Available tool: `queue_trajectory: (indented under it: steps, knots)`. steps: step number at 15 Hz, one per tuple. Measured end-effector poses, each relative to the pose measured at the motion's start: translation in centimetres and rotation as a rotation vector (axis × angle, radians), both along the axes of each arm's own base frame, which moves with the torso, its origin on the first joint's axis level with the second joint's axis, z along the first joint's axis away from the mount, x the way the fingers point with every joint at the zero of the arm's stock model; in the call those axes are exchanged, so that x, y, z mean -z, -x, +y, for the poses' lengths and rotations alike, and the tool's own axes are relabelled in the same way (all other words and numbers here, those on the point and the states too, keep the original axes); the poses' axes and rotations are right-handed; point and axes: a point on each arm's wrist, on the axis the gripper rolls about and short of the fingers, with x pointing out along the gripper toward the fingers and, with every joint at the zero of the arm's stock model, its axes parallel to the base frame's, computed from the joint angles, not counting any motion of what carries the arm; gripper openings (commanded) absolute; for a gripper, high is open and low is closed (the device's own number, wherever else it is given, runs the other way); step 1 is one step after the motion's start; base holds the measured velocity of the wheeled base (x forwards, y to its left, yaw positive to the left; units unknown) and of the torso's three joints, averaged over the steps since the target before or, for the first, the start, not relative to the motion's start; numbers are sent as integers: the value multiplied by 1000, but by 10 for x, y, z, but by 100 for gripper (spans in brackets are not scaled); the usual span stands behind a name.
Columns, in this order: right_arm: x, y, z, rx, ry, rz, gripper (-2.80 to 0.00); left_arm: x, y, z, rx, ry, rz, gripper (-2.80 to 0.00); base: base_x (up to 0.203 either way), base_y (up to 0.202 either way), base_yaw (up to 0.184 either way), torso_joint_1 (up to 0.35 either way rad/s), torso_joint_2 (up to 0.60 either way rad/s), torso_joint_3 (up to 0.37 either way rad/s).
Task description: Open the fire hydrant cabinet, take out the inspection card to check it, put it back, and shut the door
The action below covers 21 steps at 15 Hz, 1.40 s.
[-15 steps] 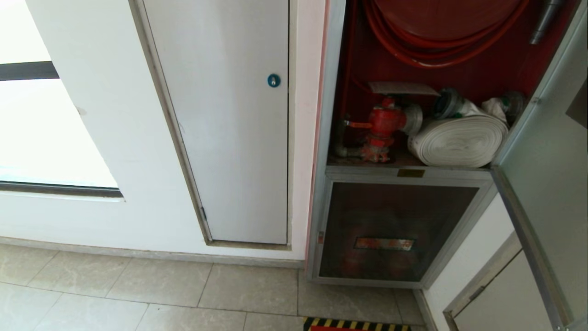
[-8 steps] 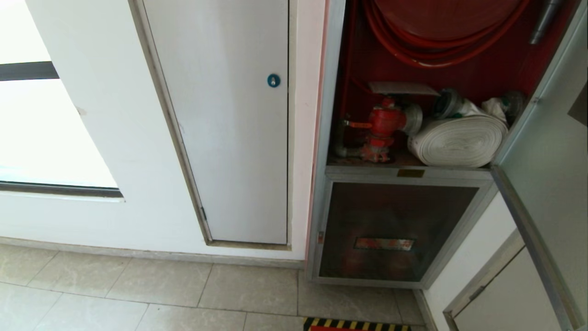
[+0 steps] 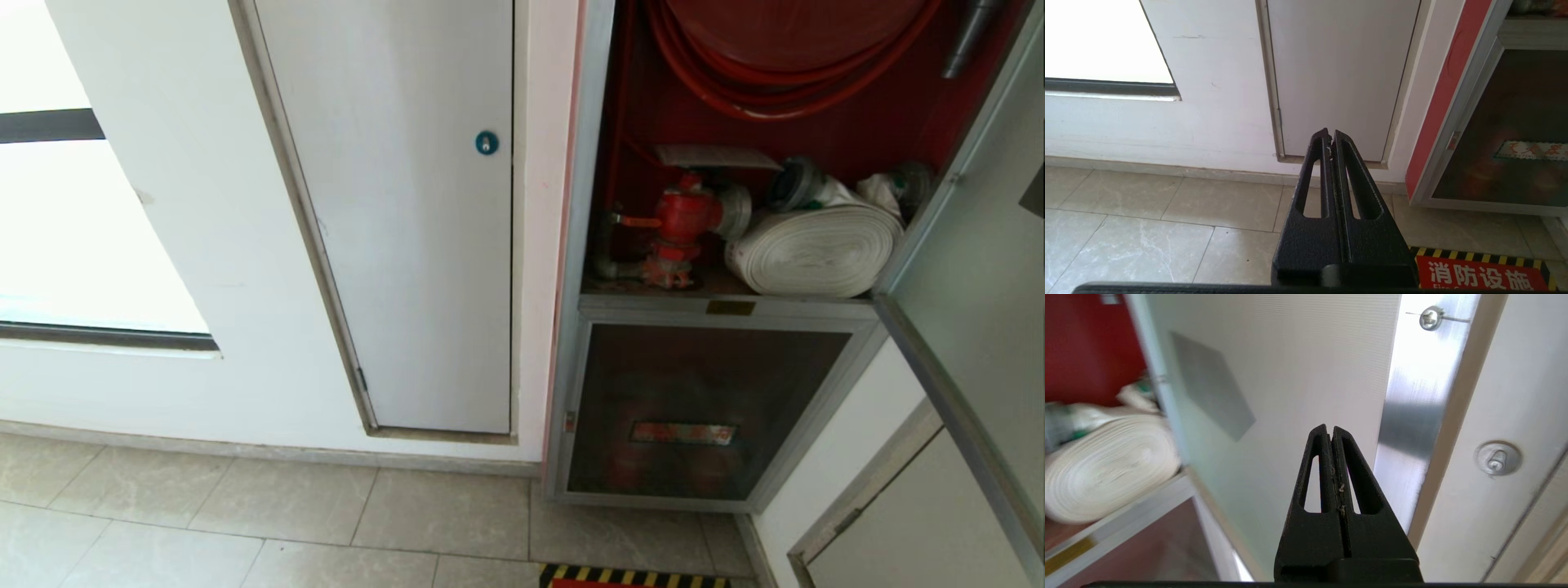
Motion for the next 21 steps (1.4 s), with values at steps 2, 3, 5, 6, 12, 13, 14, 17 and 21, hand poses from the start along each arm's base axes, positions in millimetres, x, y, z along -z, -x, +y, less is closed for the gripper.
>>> queue_trajectory:
  steps: [2,3,5,6,12,13,14,17,21]
  knots:
    - [-2,-5,-8,36,-3,-5,-280,0,0,0,0,0,0,-280,0,0,0,0,0,0]
    - [-2,-7,-14,53,-2,-4,-280,0,0,0,0,0,0,-280,0,0,0,0,0,0]
    - [-2,-12,-28,81,-7,-7,-280,0,0,0,0,0,1,-280,0,0,0,0,0,0]
    - [-1,-15,-33,79,-13,-11,-280,0,0,0,0,0,0,-280,0,0,0,0,0,0]
    - [1,-22,-42,93,-24,4,-280,0,0,0,0,0,0,-280,0,0,0,0,0,0]
    - [1,-23,-43,93,-25,6,-280,0,0,0,0,0,0,-280,0,0,0,0,0,0]
    - [2,-23,-43,93,-26,8,-280,0,0,0,0,0,0,-280,0,0,0,0,0,0]
    - [4,-25,-44,88,-29,16,-280,0,0,0,0,0,0,-280,0,0,0,0,0,0]
    - [5,-31,-35,9,-28,22,-280,0,0,0,0,0,0,-280,0,0,0,0,0,0]
